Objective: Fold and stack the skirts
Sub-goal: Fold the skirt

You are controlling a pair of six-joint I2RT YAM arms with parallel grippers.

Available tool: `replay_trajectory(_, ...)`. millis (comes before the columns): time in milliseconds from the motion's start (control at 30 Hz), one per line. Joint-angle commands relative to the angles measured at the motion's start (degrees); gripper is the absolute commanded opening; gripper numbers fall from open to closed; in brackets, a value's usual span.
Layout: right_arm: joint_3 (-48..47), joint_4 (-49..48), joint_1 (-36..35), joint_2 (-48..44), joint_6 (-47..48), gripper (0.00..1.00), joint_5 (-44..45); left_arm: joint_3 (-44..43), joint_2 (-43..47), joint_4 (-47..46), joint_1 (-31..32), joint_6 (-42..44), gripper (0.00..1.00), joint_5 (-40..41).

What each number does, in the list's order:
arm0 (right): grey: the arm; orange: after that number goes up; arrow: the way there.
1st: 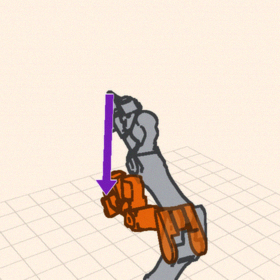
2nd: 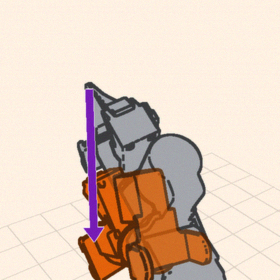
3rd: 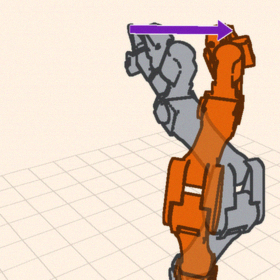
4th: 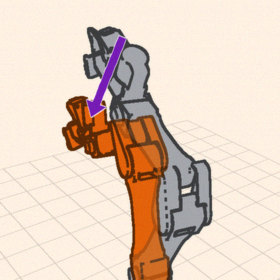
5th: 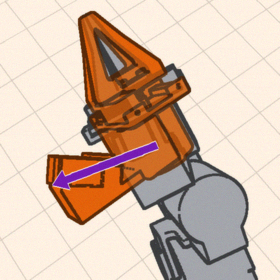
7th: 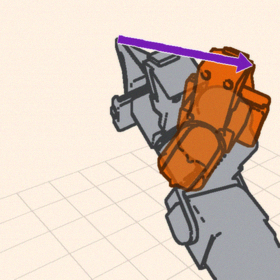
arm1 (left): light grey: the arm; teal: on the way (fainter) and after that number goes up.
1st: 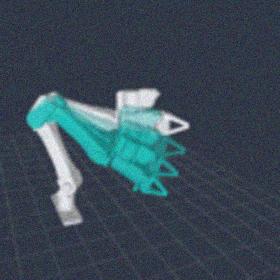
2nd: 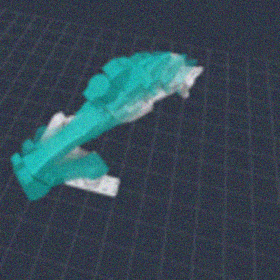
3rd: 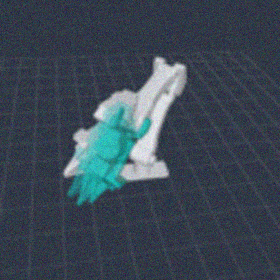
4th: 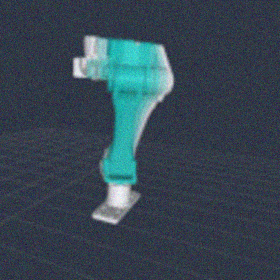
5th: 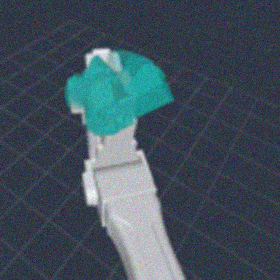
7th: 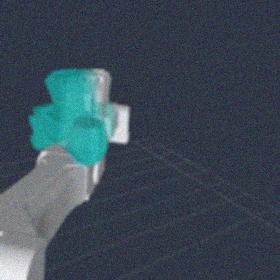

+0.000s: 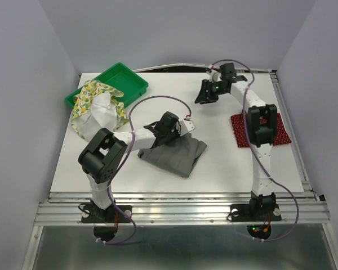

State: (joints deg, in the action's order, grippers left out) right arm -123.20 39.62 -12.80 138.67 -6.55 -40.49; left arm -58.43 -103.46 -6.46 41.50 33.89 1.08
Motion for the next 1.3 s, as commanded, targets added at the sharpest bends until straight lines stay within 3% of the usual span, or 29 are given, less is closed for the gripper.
replay_trajectory(0, 7.49, 0.02, 4.01, -11.38, 0.73, 0.5, -3.62, -4.75, -2.1, 9.16, -0.71, -7.86, 0.31, -3.37)
replay_trajectory(200, 24.64, -8.58, 4.01, -31.23, -1.45, 0.55, -6.88, -16.78, -0.87, 17.16, -5.36, -15.68, 0.48, -8.71)
replay_trajectory(333, 30.18, -9.29, 4.01, -38.19, -2.42, 0.55, -8.9, -23.64, 3.34, 20.25, -9.32, -18.59, 0.64, -15.39)
replay_trajectory(533, 44.89, -21.42, 4.01, -45.86, -15.23, 0.55, -17.52, -24.97, 12.93, 22.81, -13.72, -21.32, 0.66, -24.18)
replay_trajectory(667, 54.71, -33.7, 0.59, -48.84, -21.83, 0.55, -20.68, -18.85, 18.54, 23.77, -15.13, -21.67, 0.64, -32.79)
replay_trajectory(733, 59.81, -37.14, -3.01, -49.11, -26.13, 0.55, -20.86, -15.5, 19.87, 22.99, -15.13, -22.11, 0.62, -37.98)
replay_trajectory(800, 67.42, -46.44, -5.65, -50.07, -30.87, 0.56, -21.21, -9.35, 21.01, 20.19, -15.22, -24.21, 0.6, -41.75)
replay_trajectory(867, 70.98, -50.76, -8.8, -50.08, -30.9, 0.57, -20.77, -4.27, 20.15, 18.07, -15.22, -26.93, 0.58, -43.26)
replay_trajectory(1033, 71.08, -46.13, -10.05, -41.59, -24.59, 0.56, -21.3, 0.42, 12.69, 12.7, -15.74, -30.46, 0.53, -43.1)
replay_trajectory(1267, 62.14, -35.23, -9.18, -24.54, -15.97, 0.5, -16.73, -3.17, -4.36, 10.59, -22.42, -34.76, 0.44, -45.73)
